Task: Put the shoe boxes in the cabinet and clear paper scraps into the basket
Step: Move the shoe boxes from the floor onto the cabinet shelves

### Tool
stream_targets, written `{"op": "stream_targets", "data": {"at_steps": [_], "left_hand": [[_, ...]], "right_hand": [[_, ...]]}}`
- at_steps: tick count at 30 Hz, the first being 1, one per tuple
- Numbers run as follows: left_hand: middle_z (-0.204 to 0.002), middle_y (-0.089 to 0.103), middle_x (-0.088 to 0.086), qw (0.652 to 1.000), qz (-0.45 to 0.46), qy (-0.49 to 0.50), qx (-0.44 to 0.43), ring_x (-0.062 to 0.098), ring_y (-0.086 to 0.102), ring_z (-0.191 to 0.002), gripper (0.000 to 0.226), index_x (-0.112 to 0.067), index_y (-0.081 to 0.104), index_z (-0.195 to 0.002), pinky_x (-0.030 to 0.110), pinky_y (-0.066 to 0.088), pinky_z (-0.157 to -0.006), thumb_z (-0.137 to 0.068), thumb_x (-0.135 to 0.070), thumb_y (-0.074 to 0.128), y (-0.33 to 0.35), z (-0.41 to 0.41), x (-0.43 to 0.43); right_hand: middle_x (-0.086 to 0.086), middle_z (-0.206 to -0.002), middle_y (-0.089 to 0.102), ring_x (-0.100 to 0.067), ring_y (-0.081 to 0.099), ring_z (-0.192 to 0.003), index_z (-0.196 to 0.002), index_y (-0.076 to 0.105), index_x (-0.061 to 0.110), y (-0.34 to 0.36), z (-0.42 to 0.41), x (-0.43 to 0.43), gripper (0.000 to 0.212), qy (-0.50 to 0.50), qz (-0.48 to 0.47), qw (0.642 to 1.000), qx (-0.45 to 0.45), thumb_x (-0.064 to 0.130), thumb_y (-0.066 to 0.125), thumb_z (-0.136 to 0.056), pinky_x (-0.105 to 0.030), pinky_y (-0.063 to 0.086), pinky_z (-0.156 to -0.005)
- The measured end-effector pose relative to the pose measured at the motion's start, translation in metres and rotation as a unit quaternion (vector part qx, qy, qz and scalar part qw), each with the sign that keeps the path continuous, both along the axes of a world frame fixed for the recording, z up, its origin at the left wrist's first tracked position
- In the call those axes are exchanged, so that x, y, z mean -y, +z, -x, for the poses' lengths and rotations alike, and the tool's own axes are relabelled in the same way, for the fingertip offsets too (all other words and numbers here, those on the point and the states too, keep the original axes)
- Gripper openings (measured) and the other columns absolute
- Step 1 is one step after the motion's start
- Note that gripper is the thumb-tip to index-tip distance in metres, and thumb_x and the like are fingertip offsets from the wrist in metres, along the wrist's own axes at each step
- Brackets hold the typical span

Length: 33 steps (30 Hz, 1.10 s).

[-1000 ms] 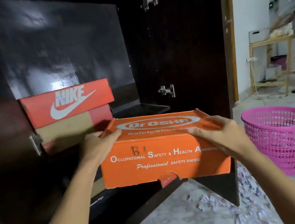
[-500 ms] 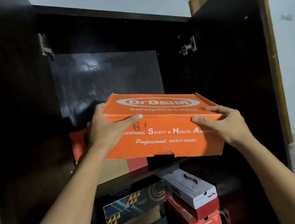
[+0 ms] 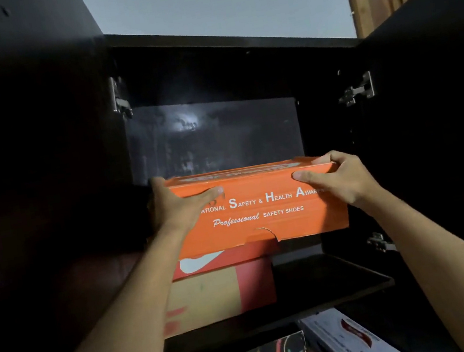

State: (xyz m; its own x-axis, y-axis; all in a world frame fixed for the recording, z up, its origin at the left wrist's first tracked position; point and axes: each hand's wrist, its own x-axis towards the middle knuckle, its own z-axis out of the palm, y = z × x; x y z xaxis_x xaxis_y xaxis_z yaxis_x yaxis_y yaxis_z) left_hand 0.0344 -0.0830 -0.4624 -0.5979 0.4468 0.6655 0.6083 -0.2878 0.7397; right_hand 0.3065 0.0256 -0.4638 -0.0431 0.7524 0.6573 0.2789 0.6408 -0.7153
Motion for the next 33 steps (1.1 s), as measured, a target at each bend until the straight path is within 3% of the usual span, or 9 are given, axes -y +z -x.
{"op": "stream_targets", "data": {"at_steps": [3,6,9,13,18,24,28,31,33], "left_hand": [[-0.123,0.056,0.010,0.999,-0.012,0.048,-0.003,0.030,0.057,-0.111,0.099,-0.015,0.041,-0.120,0.037,0.049,-0.090,-0.044,-0.055,0.091,-0.004,0.015,-0.022],[-0.140,0.042,0.017,0.986,-0.002,0.157,-0.047,0.038,0.041,-0.129,0.098,-0.014,0.042,-0.133,0.046,0.038,-0.103,-0.057,-0.061,0.081,-0.019,0.019,-0.044],[-0.155,0.020,0.026,0.946,0.025,0.254,-0.198,0.048,0.016,-0.142,0.095,-0.012,0.035,-0.146,0.059,0.010,-0.114,-0.072,-0.068,0.056,-0.045,0.017,-0.068],[-0.162,0.002,0.019,0.885,0.085,0.300,-0.345,0.042,-0.003,-0.147,0.096,-0.020,0.014,-0.155,0.055,-0.001,-0.116,-0.077,-0.067,0.045,-0.053,0.037,-0.086],[-0.162,-0.011,0.009,0.910,0.182,0.250,-0.275,0.033,-0.010,-0.149,0.097,-0.027,0.006,-0.155,0.049,0.005,-0.121,-0.080,-0.065,0.054,-0.017,0.058,-0.103],[-0.156,-0.035,0.000,0.916,0.277,0.178,-0.230,0.028,-0.020,-0.148,0.102,-0.035,-0.005,-0.154,0.049,0.018,-0.119,-0.079,-0.067,0.057,-0.011,0.073,-0.116],[-0.155,-0.036,0.001,0.920,0.284,0.163,-0.216,0.028,-0.026,-0.146,0.102,-0.035,-0.008,-0.153,0.047,0.011,-0.121,-0.079,-0.072,0.053,-0.009,0.073,-0.117],[-0.156,-0.033,0.002,0.923,0.291,0.145,-0.207,0.028,-0.024,-0.146,0.099,-0.036,-0.004,-0.154,0.047,0.009,-0.121,-0.080,-0.071,0.052,-0.010,0.072,-0.115],[-0.160,-0.023,0.006,0.924,0.287,0.150,-0.204,0.031,-0.017,-0.148,0.095,-0.034,0.006,-0.154,0.050,0.007,-0.120,-0.079,-0.068,0.053,-0.012,0.067,-0.113]], "right_hand": [[0.000,-0.100,0.071,-0.020,0.071,-0.088,-0.096,0.062,0.024,0.001,0.019,-0.022,0.071,0.017,0.018,0.999,0.026,0.068,0.083,-0.045,-0.044,0.058,-0.086],[-0.001,-0.113,0.066,-0.022,0.067,-0.098,-0.103,0.060,0.027,-0.002,0.046,-0.044,0.064,0.006,0.031,0.999,0.038,0.065,0.082,-0.057,-0.044,0.056,-0.091],[-0.007,-0.135,0.051,-0.026,0.057,-0.116,-0.125,0.056,0.028,-0.002,0.078,-0.063,0.066,-0.036,0.025,0.998,0.047,0.062,0.076,-0.071,-0.042,0.049,-0.102],[-0.012,-0.145,0.018,-0.036,0.044,-0.129,-0.150,0.028,0.039,-0.003,0.112,-0.079,0.083,-0.096,0.047,0.991,0.080,0.066,0.064,-0.080,-0.043,0.038,-0.111],[-0.011,-0.151,0.011,-0.038,0.039,-0.134,-0.154,0.015,0.038,0.002,0.136,-0.095,0.096,-0.068,0.053,0.986,0.144,0.058,0.072,-0.079,-0.047,0.034,-0.114],[-0.008,-0.160,-0.028,-0.052,-0.012,-0.145,-0.156,-0.010,0.034,-0.014,0.175,-0.096,0.107,-0.045,0.092,0.954,0.281,0.054,0.068,-0.084,-0.058,0.012,-0.119],[-0.011,-0.162,-0.017,-0.051,0.009,-0.146,-0.157,0.001,0.032,-0.011,0.166,-0.100,0.102,-0.055,0.067,0.946,0.312,0.055,0.067,-0.082,-0.054,0.020,-0.119],[-0.006,-0.148,0.032,-0.033,0.051,-0.127,-0.141,0.040,0.032,-0.008,0.147,-0.094,0.070,-0.043,0.032,0.948,0.315,0.058,0.063,-0.080,-0.048,0.043,-0.105],[0.000,-0.131,0.056,-0.026,0.059,-0.118,-0.126,0.054,0.038,-0.014,0.131,-0.085,0.049,-0.060,0.008,0.954,0.293,0.058,0.060,-0.082,-0.042,0.049,-0.098]]}}
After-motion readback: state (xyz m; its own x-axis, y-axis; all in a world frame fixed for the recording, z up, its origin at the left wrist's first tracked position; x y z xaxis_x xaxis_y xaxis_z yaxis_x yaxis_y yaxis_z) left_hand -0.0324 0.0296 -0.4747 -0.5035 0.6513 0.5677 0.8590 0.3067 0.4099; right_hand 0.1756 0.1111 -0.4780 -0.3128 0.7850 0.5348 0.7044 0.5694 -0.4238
